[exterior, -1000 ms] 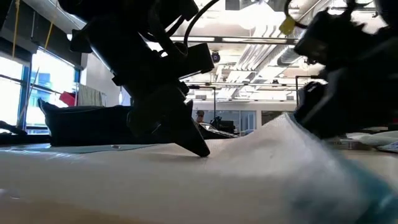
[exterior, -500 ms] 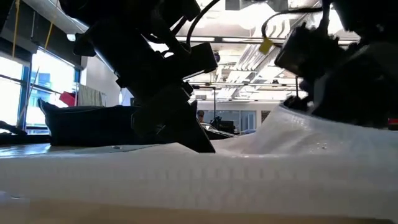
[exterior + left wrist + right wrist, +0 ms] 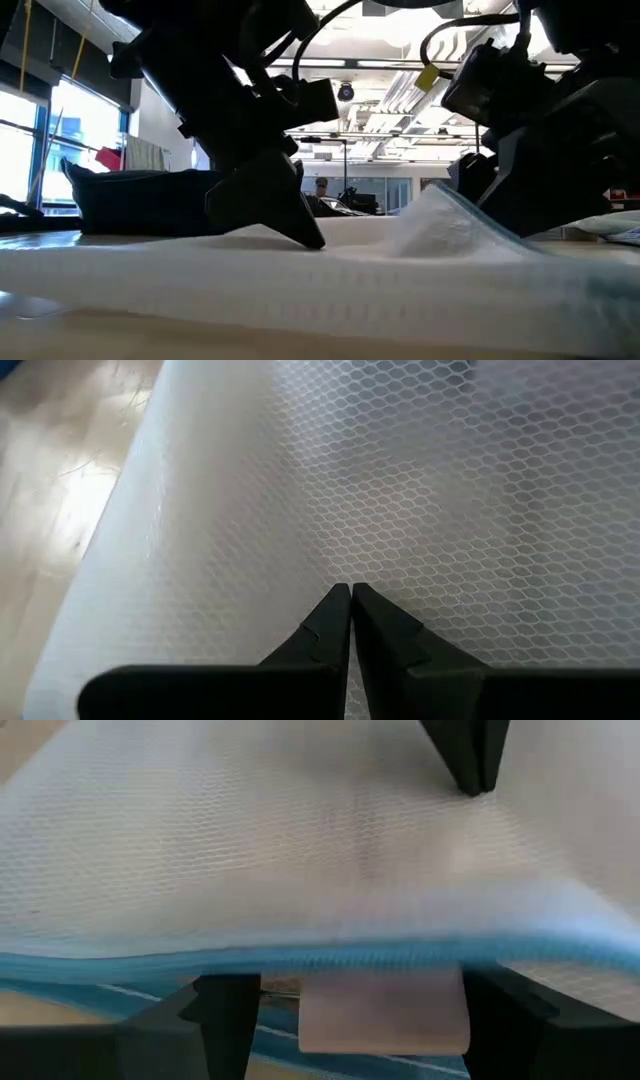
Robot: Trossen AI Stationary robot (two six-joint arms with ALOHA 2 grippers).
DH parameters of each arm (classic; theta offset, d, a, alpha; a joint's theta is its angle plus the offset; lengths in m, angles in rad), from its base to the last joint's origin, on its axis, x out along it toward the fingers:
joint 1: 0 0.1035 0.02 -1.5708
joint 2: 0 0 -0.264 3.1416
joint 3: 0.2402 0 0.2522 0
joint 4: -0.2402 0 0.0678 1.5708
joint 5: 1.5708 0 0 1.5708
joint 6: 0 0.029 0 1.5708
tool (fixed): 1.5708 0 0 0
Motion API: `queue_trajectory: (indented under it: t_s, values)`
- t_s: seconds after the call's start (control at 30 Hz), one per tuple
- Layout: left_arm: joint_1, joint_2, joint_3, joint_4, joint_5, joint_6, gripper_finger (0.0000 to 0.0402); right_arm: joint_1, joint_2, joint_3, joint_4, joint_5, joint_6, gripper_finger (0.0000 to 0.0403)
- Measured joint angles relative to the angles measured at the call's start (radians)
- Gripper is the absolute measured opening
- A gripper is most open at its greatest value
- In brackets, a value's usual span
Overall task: Unpack backpack
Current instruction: Remove the pink charger adapter from the transparent zip bag, then put the black calculator into the transparent zip bag
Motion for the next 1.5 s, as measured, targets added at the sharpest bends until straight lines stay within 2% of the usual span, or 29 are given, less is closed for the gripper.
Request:
queue_trajectory:
  t_s: [0.23,0.3,0.37,0.43,0.57,0.67,0.77,0.87,1.0,1.07,1.17,1.27,1.37,1.5]
  values:
    - [-0.011,0.000,0.000,-0.084,-0.041,-0.025,0.0000,0.053,-0.114,-0.002,-0.215,-0.056,0.061,0.0241]
    - [-0.015,-0.001,0.000,-0.104,-0.045,-0.026,0.0000,0.082,-0.173,-0.002,-0.312,-0.022,0.096,0.0241]
    - [-0.023,-0.001,0.000,-0.120,-0.056,-0.025,0.0000,0.113,-0.239,-0.002,-0.418,0.071,0.157,0.0241]
    - [-0.034,0.000,-0.001,-0.124,-0.074,-0.025,0.0000,0.137,-0.295,-0.002,-0.557,0.210,0.261,0.0241]
    - [-0.052,0.003,0.005,-0.133,-0.131,-0.023,0.0000,0.117,-0.389,-0.002,-0.867,0.484,0.565,0.0241]
    - [-0.059,0.003,0.024,-0.143,-0.139,0.005,0.0000,0.041,-0.415,-0.004,-1.002,0.543,0.718,0.0241]
    - [-0.069,-0.008,0.043,-0.160,-0.140,0.034,0.0000,-0.060,-0.407,-0.022,-0.921,0.542,0.660,0.0241]
    - [-0.080,-0.039,0.072,-0.215,-0.126,0.044,0.0000,-0.188,-0.384,-0.052,-0.752,0.519,0.529,0.0241]
    - [-0.102,-0.101,0.121,-0.288,-0.143,0.022,0.0000,-0.338,-0.359,-0.091,-0.575,0.527,0.446,0.0242]
    - [-0.116,-0.121,0.134,-0.297,-0.145,0.020,0.0000,-0.395,-0.358,-0.092,-0.507,0.525,0.394,0.0266]
    - [-0.142,-0.156,0.155,-0.293,-0.148,-0.020,0.0000,-0.458,-0.365,-0.092,-0.425,0.456,0.294,0.0339]
    - [-0.182,-0.180,0.163,-0.285,-0.132,-0.120,0.0000,-0.469,-0.377,-0.082,-0.394,0.426,0.223,0.0386]
    - [-0.229,-0.180,0.161,-0.289,-0.078,-0.246,0.0000,-0.425,-0.379,-0.079,-0.394,0.407,0.151,0.0371]
    - [-0.294,-0.138,0.163,-0.279,-0.005,-0.411,0.0000,-0.303,-0.377,-0.080,-0.382,0.346,0.130,0.0341]
